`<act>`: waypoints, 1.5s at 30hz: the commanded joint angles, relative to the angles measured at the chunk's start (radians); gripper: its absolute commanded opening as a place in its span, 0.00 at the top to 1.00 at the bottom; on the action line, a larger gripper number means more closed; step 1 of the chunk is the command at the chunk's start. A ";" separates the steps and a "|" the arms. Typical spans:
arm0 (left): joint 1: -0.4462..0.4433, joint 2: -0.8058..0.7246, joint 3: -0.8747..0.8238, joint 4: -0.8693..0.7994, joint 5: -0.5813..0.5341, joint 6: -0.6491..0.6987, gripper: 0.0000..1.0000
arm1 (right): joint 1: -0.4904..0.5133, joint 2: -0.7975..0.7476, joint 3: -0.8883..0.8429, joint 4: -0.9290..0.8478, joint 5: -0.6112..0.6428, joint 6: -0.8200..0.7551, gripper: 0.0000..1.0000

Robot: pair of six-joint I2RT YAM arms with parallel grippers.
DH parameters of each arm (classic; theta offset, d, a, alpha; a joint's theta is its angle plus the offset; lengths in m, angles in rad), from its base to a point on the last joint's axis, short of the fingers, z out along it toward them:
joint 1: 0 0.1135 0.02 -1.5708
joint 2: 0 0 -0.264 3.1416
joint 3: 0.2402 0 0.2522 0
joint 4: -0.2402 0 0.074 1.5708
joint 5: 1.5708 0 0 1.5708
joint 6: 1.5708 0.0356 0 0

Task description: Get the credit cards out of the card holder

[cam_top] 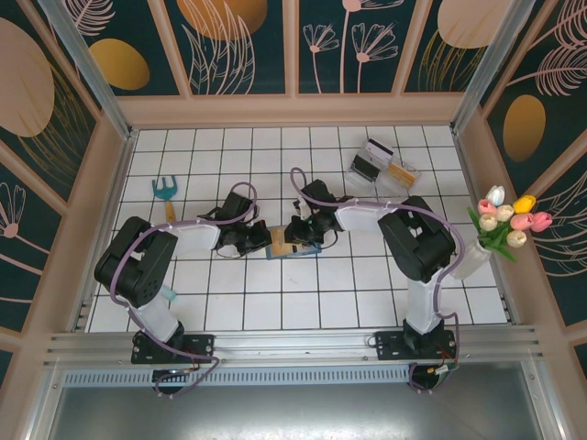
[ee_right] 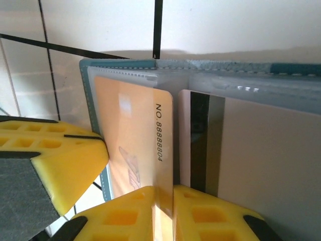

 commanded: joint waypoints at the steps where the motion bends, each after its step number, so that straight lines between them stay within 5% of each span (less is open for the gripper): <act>1: 0.006 0.061 -0.029 -0.080 -0.066 0.007 0.96 | -0.011 0.021 -0.049 0.037 -0.077 -0.026 0.86; 10: 0.006 0.055 -0.026 -0.107 -0.097 0.013 0.91 | -0.050 -0.027 -0.084 0.024 -0.049 -0.050 0.99; 24: 0.009 0.057 -0.016 -0.106 -0.094 0.019 0.89 | -0.097 -0.099 -0.130 -0.016 -0.062 -0.098 0.97; 33: 0.008 -0.080 0.031 0.016 0.032 0.045 0.91 | -0.092 -0.072 -0.115 0.011 -0.094 -0.090 0.97; 37: 0.000 -0.023 0.032 0.084 0.097 0.007 0.95 | -0.089 -0.061 -0.113 0.025 -0.101 -0.086 0.97; 45: -0.020 0.090 0.070 0.044 0.044 0.010 1.00 | -0.092 -0.057 -0.126 0.049 -0.124 -0.077 0.92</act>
